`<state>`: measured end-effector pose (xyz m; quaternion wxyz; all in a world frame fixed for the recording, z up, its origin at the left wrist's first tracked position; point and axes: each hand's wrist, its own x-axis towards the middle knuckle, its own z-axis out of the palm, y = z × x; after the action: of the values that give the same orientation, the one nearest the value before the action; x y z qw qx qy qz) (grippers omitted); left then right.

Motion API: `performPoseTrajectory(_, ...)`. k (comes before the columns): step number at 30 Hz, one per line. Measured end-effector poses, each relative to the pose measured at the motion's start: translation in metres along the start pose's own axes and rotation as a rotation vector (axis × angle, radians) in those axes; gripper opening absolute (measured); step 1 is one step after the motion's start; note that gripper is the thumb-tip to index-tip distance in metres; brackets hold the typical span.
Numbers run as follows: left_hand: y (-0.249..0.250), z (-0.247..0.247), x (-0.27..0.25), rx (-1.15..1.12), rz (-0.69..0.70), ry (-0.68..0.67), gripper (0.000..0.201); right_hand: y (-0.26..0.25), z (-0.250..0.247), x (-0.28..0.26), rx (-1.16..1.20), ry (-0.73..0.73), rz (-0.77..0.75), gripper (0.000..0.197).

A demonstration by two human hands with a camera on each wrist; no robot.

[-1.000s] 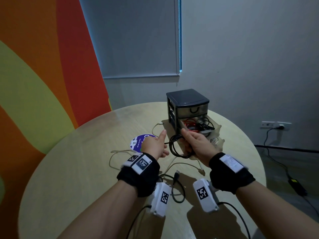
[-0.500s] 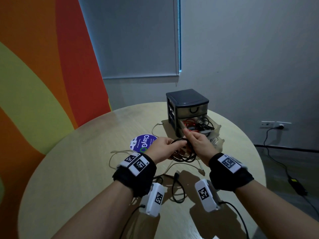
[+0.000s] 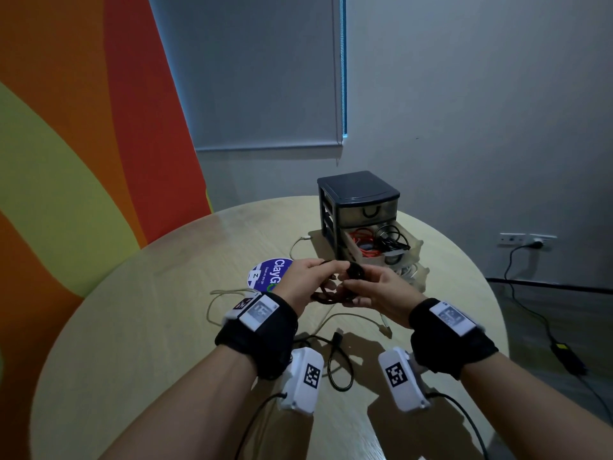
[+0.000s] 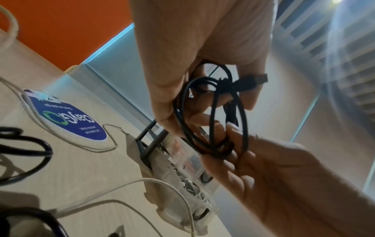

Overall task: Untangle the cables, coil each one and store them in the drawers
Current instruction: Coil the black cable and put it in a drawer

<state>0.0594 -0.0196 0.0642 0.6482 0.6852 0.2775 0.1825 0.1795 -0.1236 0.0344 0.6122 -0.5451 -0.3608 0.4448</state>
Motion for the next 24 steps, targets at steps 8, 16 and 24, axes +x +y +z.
performPoseTrajectory(8,-0.007,-0.005,0.002,0.129,-0.069,0.027,0.029,-0.007,0.002,-0.002,0.039,0.095,-0.087,0.012)
performPoseTrajectory(16,-0.002,0.008,0.001,0.255,-0.135,0.289,0.03,-0.004,0.003,0.002,0.007,0.22,-0.177,0.006)
performPoseTrajectory(24,0.013,0.021,-0.001,-0.01,-0.371,0.153,0.014,-0.004,0.004,0.006,-0.151,0.251,-0.289,0.011)
